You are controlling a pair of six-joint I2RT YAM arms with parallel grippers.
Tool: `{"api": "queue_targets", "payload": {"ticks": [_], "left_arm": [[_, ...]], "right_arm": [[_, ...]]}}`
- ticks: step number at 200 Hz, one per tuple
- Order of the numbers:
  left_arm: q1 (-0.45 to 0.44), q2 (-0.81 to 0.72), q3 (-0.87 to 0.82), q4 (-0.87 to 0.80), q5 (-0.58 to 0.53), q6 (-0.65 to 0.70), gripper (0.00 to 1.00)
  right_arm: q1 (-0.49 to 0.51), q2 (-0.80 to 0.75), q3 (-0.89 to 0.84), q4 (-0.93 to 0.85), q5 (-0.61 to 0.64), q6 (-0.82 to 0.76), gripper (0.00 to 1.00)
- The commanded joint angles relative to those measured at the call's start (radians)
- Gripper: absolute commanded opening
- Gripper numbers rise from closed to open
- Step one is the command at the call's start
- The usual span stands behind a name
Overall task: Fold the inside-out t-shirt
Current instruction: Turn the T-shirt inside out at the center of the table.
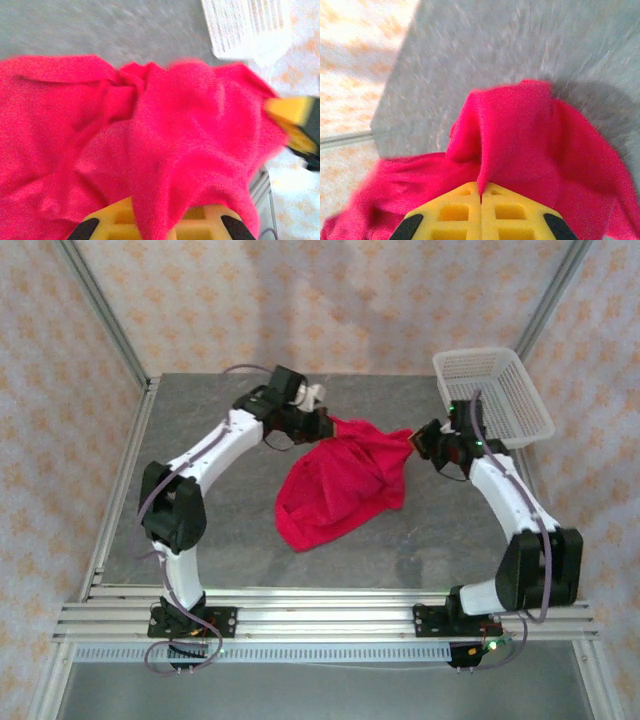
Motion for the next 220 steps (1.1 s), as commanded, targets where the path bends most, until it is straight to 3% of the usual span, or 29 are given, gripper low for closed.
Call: {"api": "queue_targets", "payload": {"ticks": [1, 52, 84, 111, 119, 135, 167, 201, 214, 220], "left_arm": [[0.071, -0.09, 0.017, -0.089, -0.021, 0.048, 0.0], [0.091, -0.131, -0.145, -0.035, -0.02, 0.062, 0.0], [0.071, -0.13, -0.223, 0.074, 0.022, 0.002, 0.0], [0.022, -0.094, -0.212, 0.1, 0.026, -0.02, 0.0], [0.007, -0.082, -0.201, 0.095, 0.02, -0.018, 0.0], [-0.011, -0.06, -0.184, 0.086, 0.014, -0.019, 0.0], [-0.013, -0.053, -0.174, 0.077, 0.007, -0.015, 0.0], [-0.013, -0.061, -0.15, 0.036, -0.001, 0.004, 0.0], [-0.007, -0.066, -0.135, 0.006, -0.008, 0.02, 0.0], [-0.002, -0.07, -0.131, -0.003, -0.009, 0.025, 0.01]], "right_arm": [[-0.046, -0.063, 0.028, -0.198, 0.092, -0.15, 0.0], [-0.072, -0.085, -0.077, -0.197, 0.19, -0.179, 0.0], [-0.051, -0.026, -0.061, -0.197, 0.182, -0.172, 0.0], [0.068, -0.014, -0.011, -0.215, 0.193, -0.176, 0.46], [0.114, -0.018, -0.007, -0.207, 0.202, -0.173, 0.53], [0.22, -0.017, -0.003, -0.181, 0.225, -0.165, 0.58], [0.383, 0.094, 0.001, -0.041, 0.192, -0.138, 0.62], [0.405, 0.304, 0.106, 0.053, 0.203, -0.099, 0.63], [0.404, 0.373, 0.173, 0.04, 0.225, -0.105, 0.52], [0.4, 0.399, 0.204, 0.019, 0.24, -0.113, 0.36]]}}
